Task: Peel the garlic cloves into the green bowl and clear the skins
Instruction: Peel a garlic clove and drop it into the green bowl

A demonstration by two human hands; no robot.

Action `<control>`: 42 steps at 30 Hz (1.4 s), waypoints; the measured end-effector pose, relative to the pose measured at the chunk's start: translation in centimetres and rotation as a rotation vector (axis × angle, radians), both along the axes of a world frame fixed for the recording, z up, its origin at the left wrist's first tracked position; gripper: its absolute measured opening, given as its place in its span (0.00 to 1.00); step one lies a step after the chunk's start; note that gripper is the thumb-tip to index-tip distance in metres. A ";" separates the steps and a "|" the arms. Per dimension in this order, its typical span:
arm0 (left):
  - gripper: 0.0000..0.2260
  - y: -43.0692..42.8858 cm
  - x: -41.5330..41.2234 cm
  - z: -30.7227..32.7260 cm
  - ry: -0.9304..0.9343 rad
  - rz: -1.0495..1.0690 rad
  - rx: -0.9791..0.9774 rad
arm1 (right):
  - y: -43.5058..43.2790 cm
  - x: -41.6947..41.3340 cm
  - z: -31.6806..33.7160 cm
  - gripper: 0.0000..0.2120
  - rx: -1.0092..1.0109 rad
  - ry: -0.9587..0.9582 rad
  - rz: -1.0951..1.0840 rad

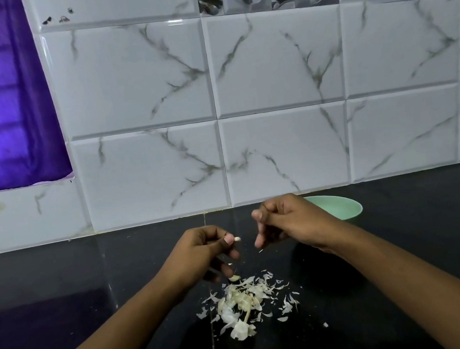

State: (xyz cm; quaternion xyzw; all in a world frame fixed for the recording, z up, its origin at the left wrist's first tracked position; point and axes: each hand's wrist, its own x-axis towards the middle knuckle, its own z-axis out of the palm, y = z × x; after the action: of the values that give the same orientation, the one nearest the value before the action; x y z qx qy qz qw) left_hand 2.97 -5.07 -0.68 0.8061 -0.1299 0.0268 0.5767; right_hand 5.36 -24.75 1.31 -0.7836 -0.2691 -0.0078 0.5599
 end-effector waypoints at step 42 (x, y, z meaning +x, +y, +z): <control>0.03 -0.6 0.1 -0.6 -0.113 -0.006 -0.093 | 0.2 0.2 -0.5 0.07 0.058 0.155 0.018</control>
State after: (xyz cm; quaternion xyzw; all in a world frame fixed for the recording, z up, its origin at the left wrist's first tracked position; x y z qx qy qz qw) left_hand 3.03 -5.67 -1.30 0.7753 -0.1632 0.0764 0.6054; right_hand 5.51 -24.60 0.80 -0.7628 -0.2317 0.0500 0.6016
